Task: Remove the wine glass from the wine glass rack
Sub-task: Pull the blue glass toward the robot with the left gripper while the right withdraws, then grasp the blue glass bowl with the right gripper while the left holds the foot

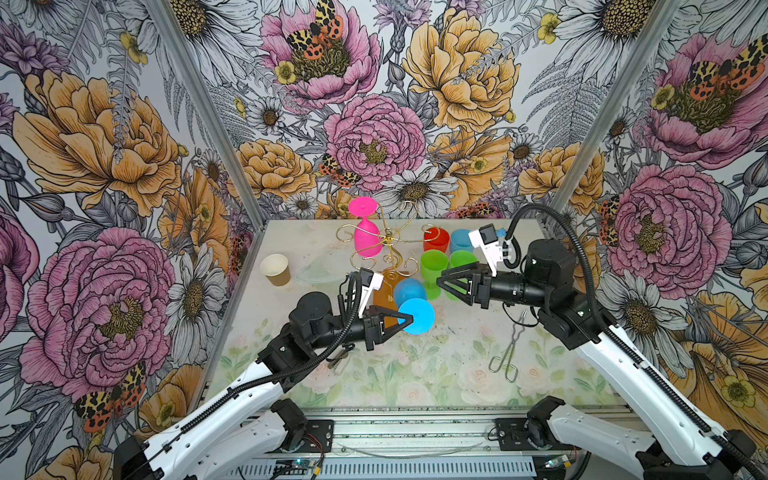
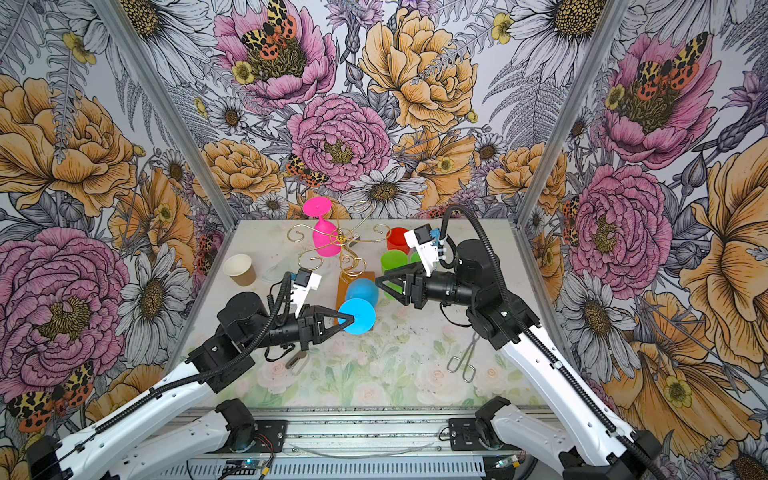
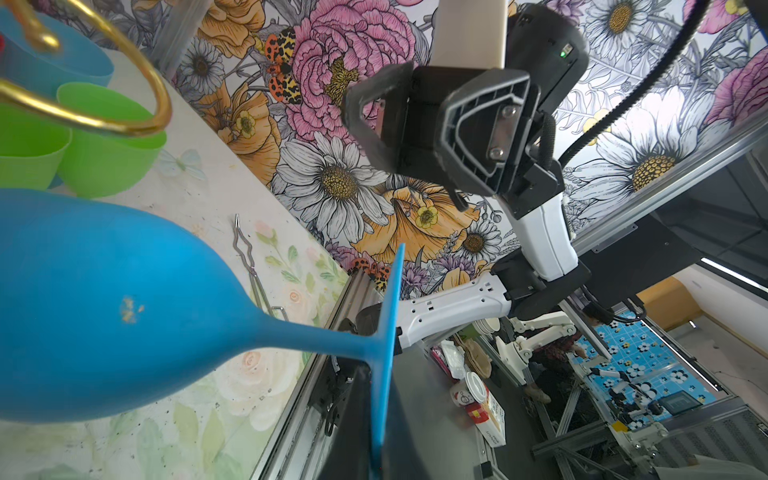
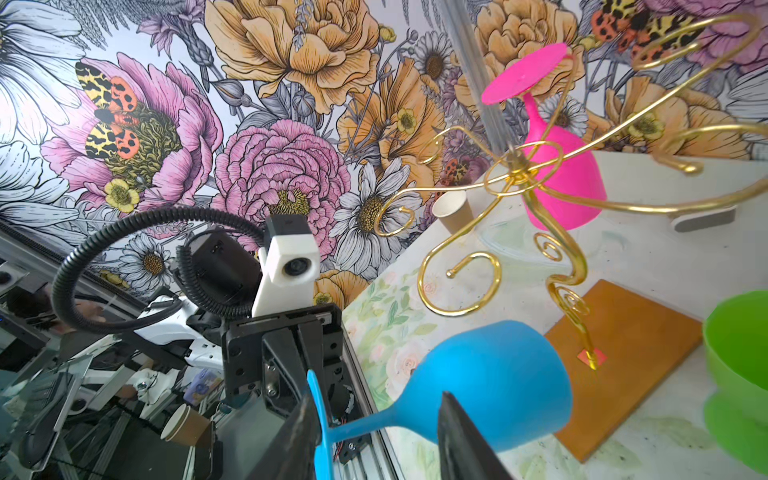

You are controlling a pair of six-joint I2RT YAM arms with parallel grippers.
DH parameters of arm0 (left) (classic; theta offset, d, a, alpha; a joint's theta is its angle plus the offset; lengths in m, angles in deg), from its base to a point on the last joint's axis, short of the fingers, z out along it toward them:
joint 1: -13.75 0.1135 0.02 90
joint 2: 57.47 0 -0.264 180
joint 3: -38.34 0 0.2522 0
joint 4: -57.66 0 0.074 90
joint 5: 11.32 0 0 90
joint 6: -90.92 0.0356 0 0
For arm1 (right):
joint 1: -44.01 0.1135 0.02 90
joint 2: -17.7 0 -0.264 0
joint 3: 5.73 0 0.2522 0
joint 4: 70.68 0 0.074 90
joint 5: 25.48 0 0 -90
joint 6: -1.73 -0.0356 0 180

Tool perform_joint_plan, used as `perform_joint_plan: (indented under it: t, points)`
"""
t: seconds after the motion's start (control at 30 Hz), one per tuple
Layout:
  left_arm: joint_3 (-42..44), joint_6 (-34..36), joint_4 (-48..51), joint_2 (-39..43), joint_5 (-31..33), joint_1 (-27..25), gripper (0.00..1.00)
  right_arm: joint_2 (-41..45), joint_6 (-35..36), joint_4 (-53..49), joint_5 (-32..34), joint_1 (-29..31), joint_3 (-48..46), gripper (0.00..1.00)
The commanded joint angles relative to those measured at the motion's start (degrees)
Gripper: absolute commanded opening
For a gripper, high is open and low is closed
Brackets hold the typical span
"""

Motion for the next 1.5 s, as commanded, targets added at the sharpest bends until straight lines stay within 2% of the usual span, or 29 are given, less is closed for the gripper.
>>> perform_joint_plan:
  t: [0.0,0.17,0.33,0.4,0.5,0.63,0.83,1.03,1.17,1.47]
  points:
    - [-6.48,12.44,14.31,-0.65,5.50,-4.05,0.00,1.47,-3.07,0.12,-1.46,-2.74,-3.36,0.55]
    - [-11.60,21.86,23.28,-3.04,13.24,-9.73,0.00,2.14,-6.90,0.06,-2.14,-7.46,-6.29,0.59]
    - [-14.18,28.68,26.71,-6.43,18.67,-15.12,0.00,0.71,-9.50,-1.01,1.84,-11.11,-7.62,0.60]
    - [-15.46,32.24,29.05,-8.13,23.30,-18.41,0.00,-0.40,-9.99,-2.48,4.44,-12.50,-8.10,0.60]
    - [-15.74,38.16,30.57,-10.04,30.52,-22.85,0.00,-3.01,-10.52,-4.25,4.80,-13.51,-7.77,0.60]
    - [-14.47,46.08,30.46,-10.92,39.21,-26.54,0.00,-6.26,-10.37,-5.86,3.49,-13.52,-5.83,0.60]
    - [-11.66,62.23,30.39,-11.86,53.51,-33.19,0.00,-10.67,-8.83,-8.52,1.43,-13.27,-1.84,0.62]
    - [-9.59,70.71,30.35,-12.36,58.56,-34.60,0.00,-13.79,-8.43,-8.90,-2.47,-12.72,2.19,0.64]
    - [-7.85,75.77,29.66,-13.45,65.76,-36.11,0.00,-15.13,-8.82,-10.21,-5.12,-12.17,4.51,0.61]
    - [-4.00,83.77,26.61,-14.61,75.37,-37.07,0.00,-17.18,-3.29,-16.89,-6.14,-5.91,6.14,0.59]
